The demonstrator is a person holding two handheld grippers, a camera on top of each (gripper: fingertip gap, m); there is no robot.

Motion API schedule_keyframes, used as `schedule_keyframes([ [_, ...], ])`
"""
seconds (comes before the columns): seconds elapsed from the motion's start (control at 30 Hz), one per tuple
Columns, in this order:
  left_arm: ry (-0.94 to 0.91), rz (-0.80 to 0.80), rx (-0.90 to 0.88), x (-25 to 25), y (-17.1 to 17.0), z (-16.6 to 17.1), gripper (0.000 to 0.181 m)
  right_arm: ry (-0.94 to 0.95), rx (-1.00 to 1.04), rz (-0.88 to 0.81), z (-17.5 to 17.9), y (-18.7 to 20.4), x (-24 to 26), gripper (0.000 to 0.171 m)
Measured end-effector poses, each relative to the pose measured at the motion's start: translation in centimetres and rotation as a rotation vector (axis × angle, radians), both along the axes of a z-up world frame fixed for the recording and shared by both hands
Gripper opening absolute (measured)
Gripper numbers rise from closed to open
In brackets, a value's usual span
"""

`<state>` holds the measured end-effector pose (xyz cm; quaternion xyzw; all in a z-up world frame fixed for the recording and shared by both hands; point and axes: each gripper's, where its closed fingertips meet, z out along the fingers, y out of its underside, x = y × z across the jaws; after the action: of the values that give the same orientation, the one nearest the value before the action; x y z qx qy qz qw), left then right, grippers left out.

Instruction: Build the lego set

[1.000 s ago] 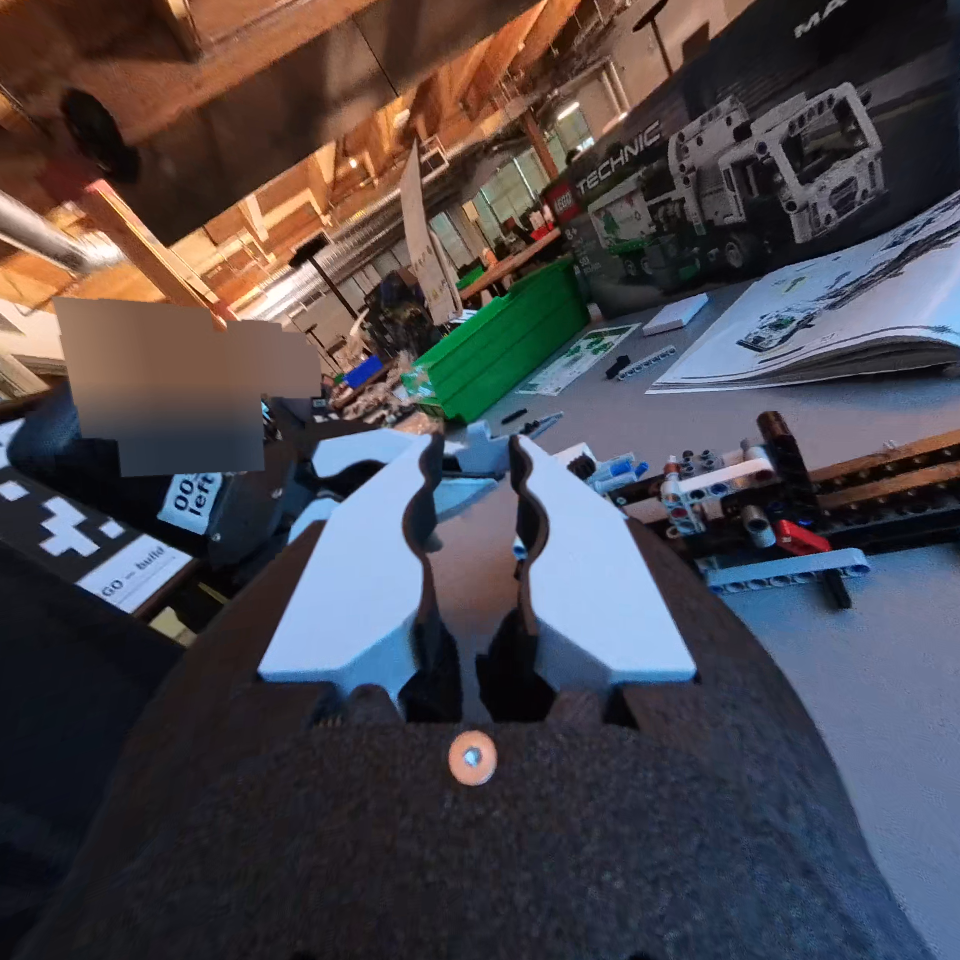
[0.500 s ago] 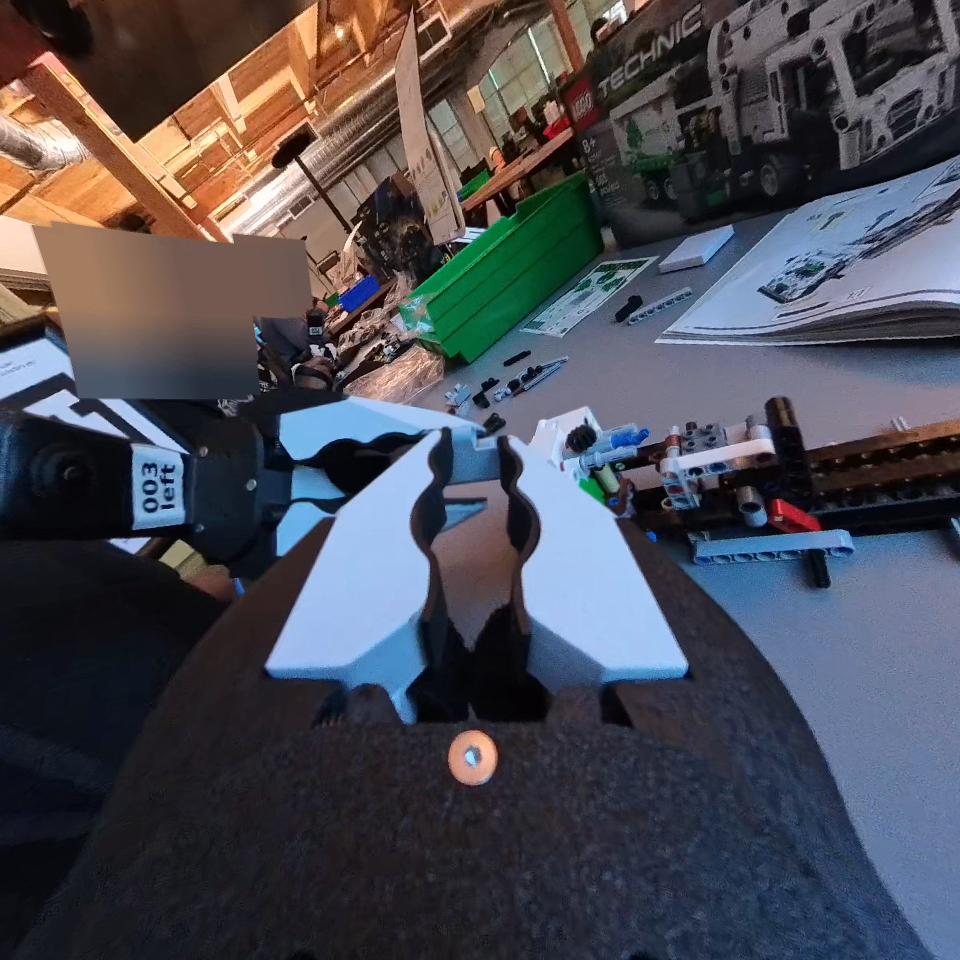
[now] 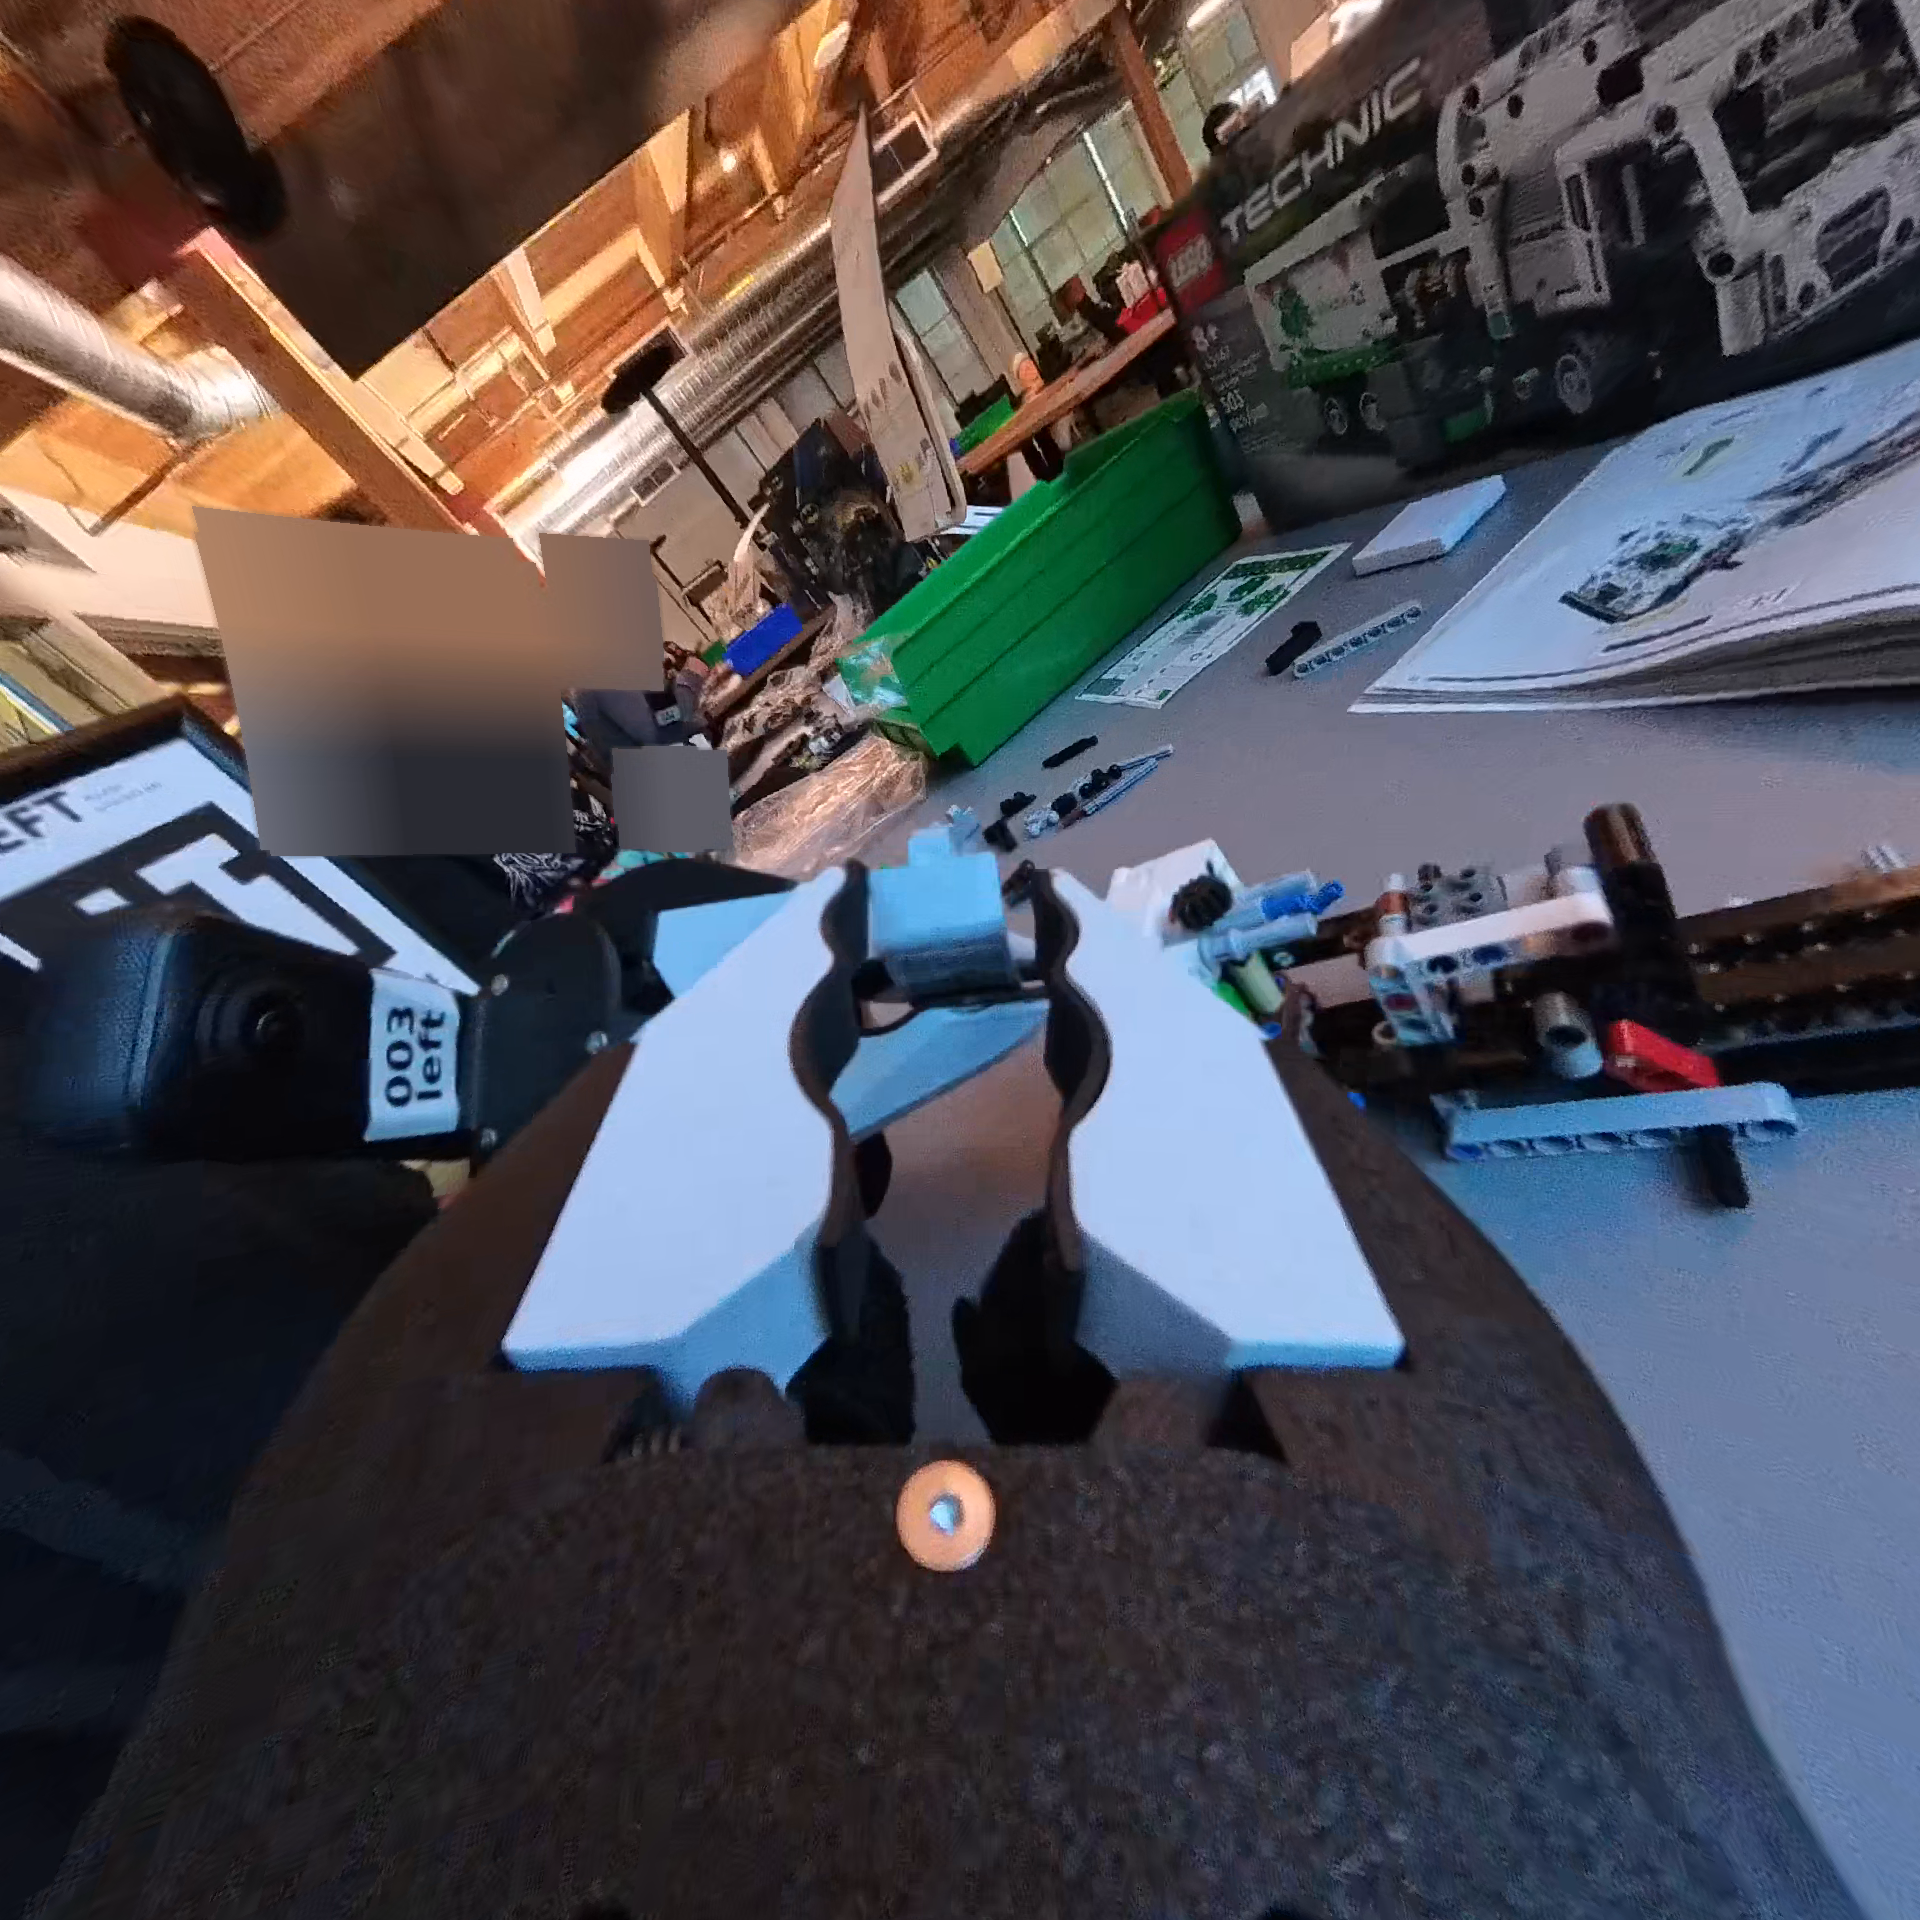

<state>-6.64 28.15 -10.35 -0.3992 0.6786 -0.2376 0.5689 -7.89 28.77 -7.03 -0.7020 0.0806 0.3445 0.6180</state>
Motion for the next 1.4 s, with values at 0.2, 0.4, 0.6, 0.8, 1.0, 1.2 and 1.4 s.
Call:
schedule_keyframes([
  [0.2,0.014,0.027,-0.048,0.2,-0.1,-0.5,0.001,0.028,0.005,-0.038,-0.4,0.1,0.1,0.024],
  [0.4,-0.021,0.000,-0.126,-0.1,-0.7,-0.3,0.021,-0.110,-0.063,-0.073,-1.0,-0.4,0.7,0.023],
  [0.6,0.016,0.019,-0.278,-1.8,3.5,-1.5,0.078,-0.444,-0.355,-0.152,-5.5,-0.3,5.1,0.023],
  [0.8,0.148,-0.080,-0.445,-0.5,3.5,-3.0,0.104,-0.489,-0.421,-0.149,-5.6,1.4,5.3,0.023],
  [1.0,0.189,-0.138,-0.455,-0.1,2.4,-3.8,0.088,-0.608,-0.456,-0.137,-5.6,1.6,5.6,0.023],
  [1.2,0.198,-0.138,-0.478,0.2,2.6,-3.9,0.086,-0.748,-0.502,-0.125,-5.7,2.1,5.6,0.023],
  [1.4,0.203,-0.141,-0.489,0.2,2.6,-3.9,0.086,-0.730,-0.548,-0.097,-6.4,2.2,5.7,0.023],
])
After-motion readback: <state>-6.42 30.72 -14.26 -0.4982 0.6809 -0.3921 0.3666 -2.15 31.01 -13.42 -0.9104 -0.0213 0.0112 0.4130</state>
